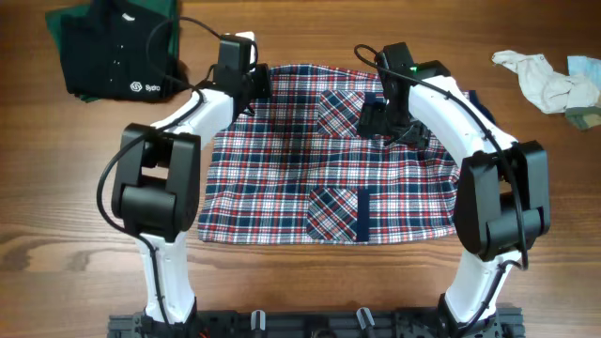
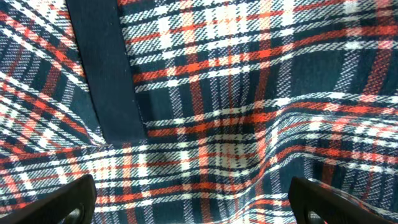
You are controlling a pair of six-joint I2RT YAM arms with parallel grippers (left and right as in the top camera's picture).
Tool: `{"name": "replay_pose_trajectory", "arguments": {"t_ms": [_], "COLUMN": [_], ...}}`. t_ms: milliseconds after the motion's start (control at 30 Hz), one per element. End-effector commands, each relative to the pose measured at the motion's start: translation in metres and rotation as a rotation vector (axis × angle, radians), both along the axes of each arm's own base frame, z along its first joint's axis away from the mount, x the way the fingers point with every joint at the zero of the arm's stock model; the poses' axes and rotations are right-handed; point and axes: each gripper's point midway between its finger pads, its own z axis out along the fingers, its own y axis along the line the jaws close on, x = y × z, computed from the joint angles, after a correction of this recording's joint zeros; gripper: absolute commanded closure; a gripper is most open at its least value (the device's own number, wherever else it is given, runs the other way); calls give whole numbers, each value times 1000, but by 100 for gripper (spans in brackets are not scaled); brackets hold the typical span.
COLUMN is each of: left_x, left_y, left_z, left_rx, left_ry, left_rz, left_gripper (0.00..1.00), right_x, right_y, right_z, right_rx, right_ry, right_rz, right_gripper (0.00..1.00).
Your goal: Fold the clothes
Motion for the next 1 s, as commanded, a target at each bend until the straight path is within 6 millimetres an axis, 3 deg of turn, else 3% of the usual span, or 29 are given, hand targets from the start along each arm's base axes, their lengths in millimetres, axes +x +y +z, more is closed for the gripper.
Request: {"name": "replay_pose_trajectory", "arguments": {"t_ms": [0, 200, 400, 500, 600, 733, 800, 867, 967], "left_x": [7, 23, 27, 30, 33, 45, 47, 47, 53], "left_y": [4, 0, 2, 16, 42, 94, 110, 117, 115], "left_z": [-6, -5, -34, -46, -54, -44, -43, -36, 8], "left_rx": [28, 8, 20, 63, 103, 170, 192, 192, 175], "left_ry": [-10, -90, -82, -82, -77, -127, -127, -127, -197], "left_rz": [2, 3, 13, 60, 126, 259, 270, 283, 288], "left_gripper": [96, 96, 94, 93, 93, 85, 81, 72, 60], "right_x": [0, -1, -1, -1, -1, 1, 2, 5, 15], "right_y": [1, 1, 1, 1, 1, -2, -1, -3, -11], "right_z": [7, 6, 7, 7, 7, 7, 7, 7, 9], "right_rx": [12, 11, 11, 11, 11, -3, -2, -12, -60], "right_ry": [-13, -11, -9, -9, -10, -20, -23, -36, -84], "right_rz": [10, 10, 9, 9, 9, 4, 3, -19, -30], "right_gripper": [0, 0, 0, 0, 0, 0, 0, 0, 0]}}
